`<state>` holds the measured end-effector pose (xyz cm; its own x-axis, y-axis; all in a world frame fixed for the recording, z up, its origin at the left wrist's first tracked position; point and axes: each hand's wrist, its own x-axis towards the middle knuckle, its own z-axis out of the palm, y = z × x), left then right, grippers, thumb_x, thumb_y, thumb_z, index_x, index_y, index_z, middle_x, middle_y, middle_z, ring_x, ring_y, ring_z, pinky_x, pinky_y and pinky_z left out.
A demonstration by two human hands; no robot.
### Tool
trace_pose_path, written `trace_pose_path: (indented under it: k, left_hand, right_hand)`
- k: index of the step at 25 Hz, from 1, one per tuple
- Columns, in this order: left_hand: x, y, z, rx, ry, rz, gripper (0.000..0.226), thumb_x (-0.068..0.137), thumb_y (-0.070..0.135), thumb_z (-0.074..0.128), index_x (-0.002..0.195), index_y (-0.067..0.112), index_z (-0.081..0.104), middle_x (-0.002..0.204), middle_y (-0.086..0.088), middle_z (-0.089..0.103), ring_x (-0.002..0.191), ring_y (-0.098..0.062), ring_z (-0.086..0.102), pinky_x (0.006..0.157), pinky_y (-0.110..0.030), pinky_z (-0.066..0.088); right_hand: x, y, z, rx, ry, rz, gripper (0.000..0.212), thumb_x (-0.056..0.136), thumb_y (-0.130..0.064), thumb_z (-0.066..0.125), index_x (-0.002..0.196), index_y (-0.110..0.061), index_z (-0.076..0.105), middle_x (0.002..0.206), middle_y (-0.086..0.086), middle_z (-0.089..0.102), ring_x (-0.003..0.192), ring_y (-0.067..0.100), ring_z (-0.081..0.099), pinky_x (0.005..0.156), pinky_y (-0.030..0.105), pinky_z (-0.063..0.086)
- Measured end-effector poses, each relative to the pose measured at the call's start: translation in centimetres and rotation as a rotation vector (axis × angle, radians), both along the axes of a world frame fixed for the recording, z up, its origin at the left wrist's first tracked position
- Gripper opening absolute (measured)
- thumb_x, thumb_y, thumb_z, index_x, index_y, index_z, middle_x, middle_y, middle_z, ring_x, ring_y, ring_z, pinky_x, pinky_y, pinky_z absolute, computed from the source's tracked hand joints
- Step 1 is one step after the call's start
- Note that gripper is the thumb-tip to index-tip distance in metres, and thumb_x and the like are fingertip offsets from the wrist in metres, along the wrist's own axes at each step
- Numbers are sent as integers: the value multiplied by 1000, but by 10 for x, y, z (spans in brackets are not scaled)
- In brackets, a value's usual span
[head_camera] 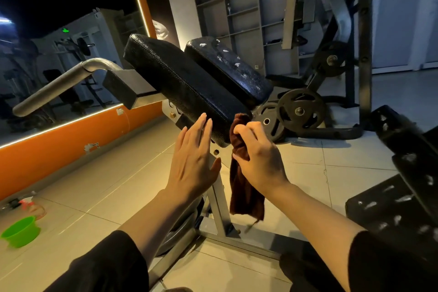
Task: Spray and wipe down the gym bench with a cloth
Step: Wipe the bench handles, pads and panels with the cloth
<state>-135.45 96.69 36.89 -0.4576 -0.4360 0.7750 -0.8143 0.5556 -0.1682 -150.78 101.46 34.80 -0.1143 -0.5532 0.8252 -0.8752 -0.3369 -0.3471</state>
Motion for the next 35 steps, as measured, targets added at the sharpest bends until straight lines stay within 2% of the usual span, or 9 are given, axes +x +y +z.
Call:
trace_pose_path:
  k: [7, 11, 14, 19, 22, 27, 30, 32, 35]
  left_hand:
    - [3, 0, -16, 40, 100, -158, 82, 66, 15, 84, 137, 6, 45, 142, -17, 46, 128, -33, 45, 108, -45, 31]
    - [-29, 16, -19, 37, 113, -449, 50, 84, 26, 61, 130, 9, 49, 124, -11, 56, 104, -17, 51, 90, -24, 47]
    - [-75, 38, -11, 224, 76, -652, 40, 92, 38, 47, 126, 17, 50, 109, -2, 59, 84, -10, 59, 67, -26, 54]
    - [-152, 69, -13, 648, 154, -971, 59, 84, 29, 70, 134, 32, 38, 121, 9, 47, 100, -3, 57, 84, -16, 50]
    - [-174, 81, -36, 644, 92, -993, 66, 81, 11, 72, 137, 31, 43, 115, 11, 39, 94, 0, 54, 82, -16, 51]
    - [-189, 77, -59, 539, 172, -984, 34, 81, 10, 72, 111, 17, 59, 104, 8, 40, 83, -4, 45, 71, -11, 37]
    - [-200, 75, -72, 611, 173, -1072, 24, 86, 12, 67, 105, 14, 54, 111, 0, 47, 100, -14, 47, 83, -25, 45]
    - [-206, 76, -75, 714, 222, -1124, 19, 91, 14, 61, 101, 18, 45, 99, -3, 53, 90, -19, 53, 78, -41, 51]
    - [-215, 74, -76, 799, 374, -1207, 30, 92, 16, 61, 109, 26, 39, 94, 5, 54, 85, -5, 55, 77, -26, 53]
  right_hand:
    - [6, -1, -2, 65, 27, 23, 44, 77, -9, 78, 117, -12, 59, 117, 11, 56, 101, 30, 61, 80, 49, 57]
    - [-19, 28, -13, 247, -184, 32, 44, 83, -10, 73, 124, -18, 59, 119, 2, 57, 112, 18, 57, 91, 22, 49]
    - [-55, 65, 10, 203, -489, 87, 47, 86, -7, 69, 126, -20, 51, 122, 0, 57, 113, 11, 56, 90, 20, 49]
    - [-108, 137, 9, 152, -720, -25, 31, 88, -5, 65, 114, -20, 56, 109, -6, 62, 108, 10, 59, 94, 32, 52]
    - [-119, 164, -7, 234, -715, -94, 41, 84, 7, 62, 115, -20, 57, 114, -3, 60, 113, 14, 58, 96, 36, 52]
    - [-113, 174, -30, 230, -660, -323, 40, 79, -2, 74, 113, -20, 60, 112, -4, 64, 109, 13, 61, 94, 34, 54]
    - [-113, 183, -39, 244, -474, -606, 21, 82, -21, 75, 100, -21, 64, 92, -9, 67, 89, 3, 62, 79, 17, 51]
    - [-117, 190, -43, 219, -427, -738, 18, 82, -30, 75, 95, -23, 65, 81, -15, 64, 78, -2, 61, 73, 16, 50]
    - [-129, 192, -48, 92, -510, -838, 26, 77, -25, 80, 92, -20, 59, 77, -14, 60, 67, -1, 59, 65, 13, 48]
